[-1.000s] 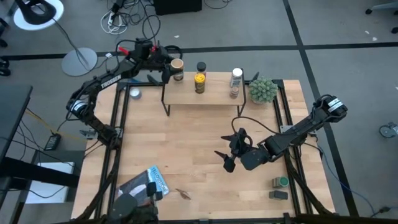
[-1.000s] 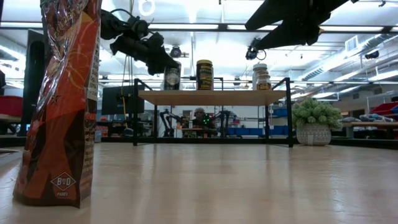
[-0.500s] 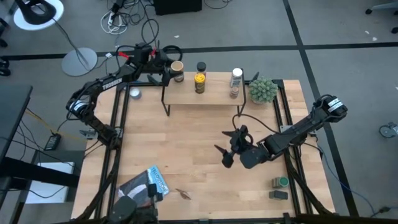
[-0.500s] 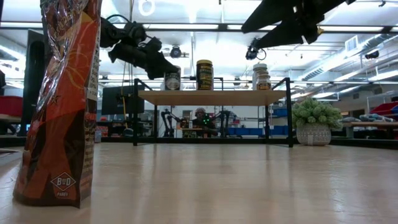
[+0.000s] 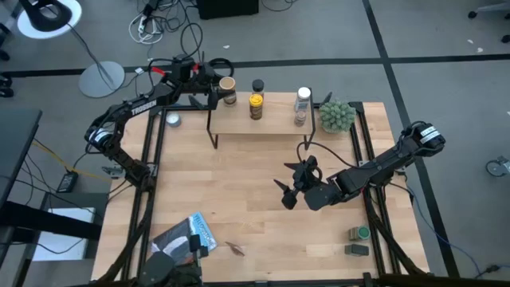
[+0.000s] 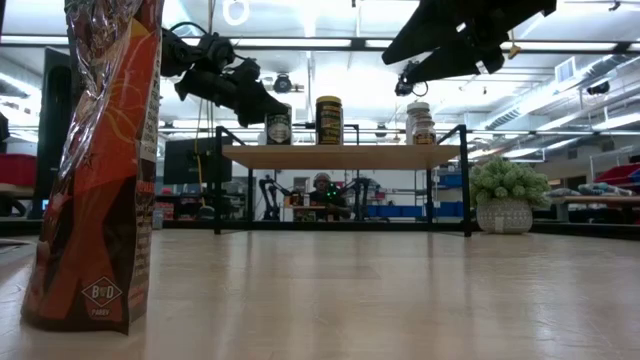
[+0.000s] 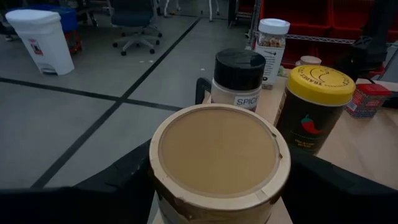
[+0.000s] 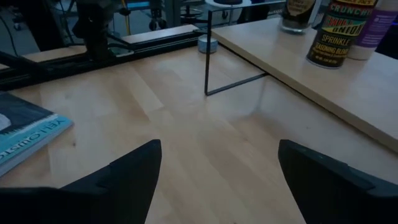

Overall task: Shelf spices
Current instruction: Put the brown seasoning bottle on the shelf

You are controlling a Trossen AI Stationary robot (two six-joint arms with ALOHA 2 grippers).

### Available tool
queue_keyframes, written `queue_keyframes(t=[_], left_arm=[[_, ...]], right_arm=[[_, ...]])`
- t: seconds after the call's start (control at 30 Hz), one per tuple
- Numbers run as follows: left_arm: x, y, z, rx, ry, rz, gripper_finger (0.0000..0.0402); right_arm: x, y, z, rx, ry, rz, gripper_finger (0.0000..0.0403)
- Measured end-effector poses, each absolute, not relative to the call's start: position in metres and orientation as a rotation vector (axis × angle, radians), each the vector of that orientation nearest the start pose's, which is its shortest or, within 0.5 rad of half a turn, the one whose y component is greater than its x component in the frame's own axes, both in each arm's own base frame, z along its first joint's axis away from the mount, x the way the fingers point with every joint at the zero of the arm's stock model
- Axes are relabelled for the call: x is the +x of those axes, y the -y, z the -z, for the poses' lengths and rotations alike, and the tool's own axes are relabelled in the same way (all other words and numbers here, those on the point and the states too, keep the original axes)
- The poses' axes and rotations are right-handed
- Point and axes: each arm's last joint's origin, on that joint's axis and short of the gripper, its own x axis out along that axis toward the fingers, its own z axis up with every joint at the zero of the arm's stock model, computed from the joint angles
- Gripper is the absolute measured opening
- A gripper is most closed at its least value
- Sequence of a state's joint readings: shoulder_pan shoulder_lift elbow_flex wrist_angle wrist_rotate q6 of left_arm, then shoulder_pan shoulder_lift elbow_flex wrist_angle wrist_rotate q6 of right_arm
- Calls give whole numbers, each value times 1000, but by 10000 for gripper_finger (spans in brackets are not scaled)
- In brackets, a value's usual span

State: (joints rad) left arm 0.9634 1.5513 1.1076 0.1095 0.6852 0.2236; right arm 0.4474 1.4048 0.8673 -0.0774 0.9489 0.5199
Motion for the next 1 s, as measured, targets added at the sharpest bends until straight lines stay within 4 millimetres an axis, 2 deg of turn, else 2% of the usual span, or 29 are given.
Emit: queue_keyframes(t=[0.53, 1.0], left_arm=[[213, -274, -285, -57, -275, -263, 285], [212, -277, -286, -40, -277, -367, 285]], right_arm=[[270, -102, -243, 89, -323, 585, 314], [270, -102, -243, 88, -318, 584, 313]])
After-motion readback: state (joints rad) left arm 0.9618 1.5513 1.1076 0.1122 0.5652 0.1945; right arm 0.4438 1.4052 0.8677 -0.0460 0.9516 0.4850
